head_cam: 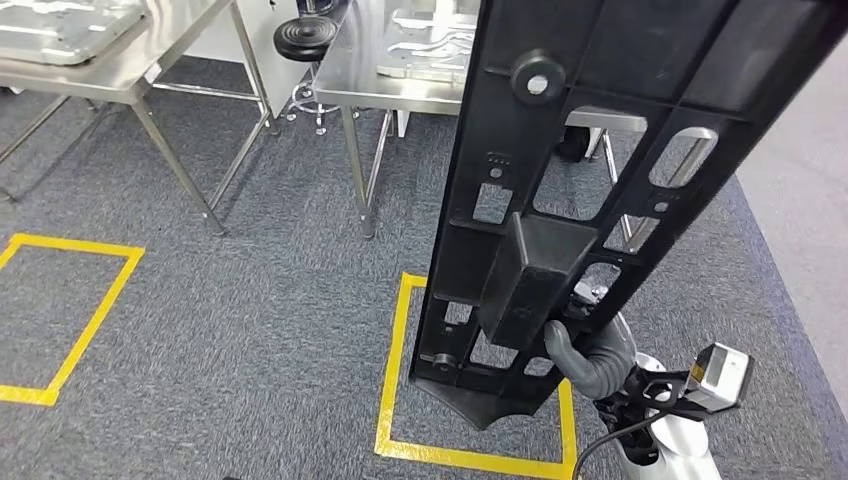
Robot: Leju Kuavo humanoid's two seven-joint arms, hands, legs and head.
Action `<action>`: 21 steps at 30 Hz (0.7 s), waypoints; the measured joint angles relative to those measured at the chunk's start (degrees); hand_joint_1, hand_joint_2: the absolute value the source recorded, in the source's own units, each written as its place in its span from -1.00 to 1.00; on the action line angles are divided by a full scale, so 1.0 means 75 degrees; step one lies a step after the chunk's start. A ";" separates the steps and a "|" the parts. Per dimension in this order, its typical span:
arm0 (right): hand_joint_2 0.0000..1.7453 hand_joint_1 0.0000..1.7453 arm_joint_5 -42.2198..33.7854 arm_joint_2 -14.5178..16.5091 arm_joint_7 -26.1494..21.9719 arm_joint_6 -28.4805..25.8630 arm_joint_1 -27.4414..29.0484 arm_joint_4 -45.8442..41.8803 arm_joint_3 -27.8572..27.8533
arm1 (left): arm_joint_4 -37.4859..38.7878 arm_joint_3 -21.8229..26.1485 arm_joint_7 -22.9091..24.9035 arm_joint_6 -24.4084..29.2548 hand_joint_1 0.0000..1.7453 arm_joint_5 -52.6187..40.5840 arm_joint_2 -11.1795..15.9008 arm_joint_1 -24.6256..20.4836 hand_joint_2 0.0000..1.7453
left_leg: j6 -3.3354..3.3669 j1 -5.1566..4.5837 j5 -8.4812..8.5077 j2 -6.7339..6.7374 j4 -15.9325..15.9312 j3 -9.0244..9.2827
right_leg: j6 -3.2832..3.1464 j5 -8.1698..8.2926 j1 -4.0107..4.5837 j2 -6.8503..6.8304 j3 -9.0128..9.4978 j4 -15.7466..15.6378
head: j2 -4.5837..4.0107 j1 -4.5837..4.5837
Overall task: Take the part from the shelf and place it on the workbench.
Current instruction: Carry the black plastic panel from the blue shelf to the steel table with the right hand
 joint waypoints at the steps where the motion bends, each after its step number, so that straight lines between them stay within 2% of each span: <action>1: 1.00 0.94 -0.0002 0.0000 0.0002 0.0000 -0.0010 0.0005 0.0004 | 0.0000 0.0000 -0.0002 0.0002 -1.00 0.0004 -0.0001 -0.0005 1.00 | -0.0043 0.0001 -0.0014 0.0068 -0.0006 0.0018 | -0.0039 0.0011 -0.0001 0.0090 -0.0014 -0.0013 | 0.0001 0.0000; 2: 1.00 0.94 -0.0003 0.0002 0.0006 0.0000 -0.0013 0.0009 0.0008 | 0.0000 0.0000 -0.0004 0.0003 -1.00 0.0005 -0.0001 -0.0013 1.00 | -0.0089 0.0016 -0.0048 0.0068 0.0017 0.0024 | -0.0079 0.0024 -0.0014 0.0162 -0.0010 -0.0031 | 0.0001 0.0000; 4: 1.00 0.94 -0.0004 0.0007 0.0012 0.0000 -0.0044 0.0017 0.0021 | 0.0000 0.0000 -0.0015 0.0010 -1.00 0.0006 0.0000 -0.0027 1.00 | -0.0166 0.0040 -0.0312 -0.0178 0.0397 -0.0117 | -0.0170 0.0055 -0.0056 0.0306 0.0016 -0.0078 | 0.0001 0.0000; 6: 1.00 0.94 -0.0006 0.0019 0.0015 0.0001 -0.0078 0.0040 0.0046 | 0.0000 0.0000 -0.0023 0.0015 -1.00 0.0014 0.0001 -0.0015 1.00 | -0.0203 0.0052 -0.0819 -0.0500 0.1394 -0.0575 | -0.0228 0.0057 -0.0068 0.0455 0.0033 -0.0088 | 0.0001 0.0000; 7: 1.00 0.94 -0.0005 0.0024 0.0017 0.0001 -0.0084 0.0057 0.0059 | 0.0000 0.0000 -0.0023 0.0015 -1.00 0.0020 0.0001 -0.0001 1.00 | -0.0211 0.0052 -0.1017 -0.0556 0.1919 -0.0836 | -0.0242 0.0053 -0.0061 0.0542 0.0034 -0.0081 | 0.0001 0.0000; 8: 1.00 0.94 -0.0004 0.0028 0.0023 0.0004 -0.0084 0.0077 0.0069 | 0.0000 0.0001 -0.0020 0.0015 -1.00 0.0026 0.0001 0.0012 1.00 | -0.0214 0.0051 -0.1074 -0.0577 0.2249 -0.1017 | -0.0248 0.0046 -0.0054 0.0636 0.0037 -0.0069 | 0.0001 0.0000; 9: 1.00 0.94 -0.0004 0.0029 0.0028 0.0006 -0.0084 0.0097 0.0075 | 0.0000 0.0001 -0.0018 0.0015 -1.00 0.0030 0.0001 0.0020 1.00 | -0.0207 0.0051 -0.0971 -0.0584 0.2284 -0.1068 | -0.0246 0.0037 -0.0049 0.0734 0.0042 -0.0053 | 0.0000 0.0000; 10: 1.00 0.94 -0.0003 0.0029 0.0033 0.0007 -0.0085 0.0112 0.0079 | 0.0000 0.0002 -0.0016 0.0016 -1.00 0.0031 0.0004 0.0022 1.00 | -0.0190 0.0051 -0.0717 -0.0604 0.1987 -0.0965 | -0.0238 0.0024 -0.0048 0.0832 0.0052 -0.0036 | -0.0001 0.0000; 11: 1.00 0.94 -0.0003 0.0029 0.0035 0.0009 -0.0089 0.0122 0.0080 | 0.0000 0.0003 -0.0015 0.0017 -1.00 0.0031 0.0007 0.0021 1.00 | -0.0166 0.0052 -0.0388 -0.0671 0.1465 -0.0754 | -0.0222 0.0008 -0.0049 0.0928 0.0063 -0.0016 | -0.0001 0.0000; 13: 1.00 0.94 -0.0004 0.0029 0.0035 0.0009 -0.0112 0.0135 0.0081 | 0.0000 0.0003 -0.0011 0.0017 -1.00 0.0031 0.0020 0.0020 1.00 | -0.0109 0.0063 0.0020 -0.0924 0.0493 -0.0343 | -0.0165 -0.0024 -0.0040 0.1097 0.0052 0.0032 | 0.0000 0.0000; 14: 1.00 0.94 -0.0004 0.0029 0.0036 0.0009 -0.0126 0.0139 0.0081 | 0.0000 0.0003 -0.0008 0.0017 -1.00 0.0032 0.0023 0.0021 1.00 | -0.0081 0.0062 0.0075 -0.1014 0.0249 -0.0240 | -0.0124 -0.0027 -0.0043 0.1168 0.0028 0.0049 | 0.0000 0.0000; 15: 1.00 0.94 -0.0005 0.0029 0.0036 0.0009 -0.0134 0.0145 0.0082 | 0.0000 0.0004 -0.0004 0.0017 -1.00 0.0033 0.0025 0.0021 1.00 | -0.0052 0.0056 0.0051 -0.1043 0.0177 -0.0209 | -0.0075 -0.0022 -0.0050 0.1232 0.0001 0.0054 | 0.0000 0.0000; 17: 1.00 0.94 -0.0004 0.0017 0.0036 0.0010 -0.0139 0.0155 0.0078 | 0.0000 0.0005 -0.0002 0.0017 -1.00 0.0037 0.0016 0.0008 1.00 | 0.0034 0.0054 0.0077 -0.0920 0.0120 -0.0184 | 0.0027 -0.0018 -0.0076 0.1291 -0.0030 0.0055 | 0.0001 0.0000; 19: 1.00 0.94 -0.0012 -0.0005 0.0024 0.0009 -0.0173 0.0168 0.0069 | 0.0000 0.0007 -0.0015 0.0017 -1.00 0.0041 0.0007 -0.0006 1.00 | 0.0135 0.0077 0.0111 -0.0792 0.0047 -0.0150 | 0.0102 -0.0215 -0.0065 0.1000 -0.0171 0.0356 | 0.0002 0.0001; 21: 1.00 0.94 -0.0026 -0.0016 0.0002 -0.0001 -0.0219 0.0190 0.0066 | 0.0000 0.0008 -0.0026 0.0018 -1.00 0.0043 0.0009 -0.0003 1.00 | 0.0194 0.0076 0.0110 -0.0673 0.0020 -0.0140 | 0.0163 -0.0693 -0.0076 0.0624 -0.0619 0.1281 | 0.0001 0.0002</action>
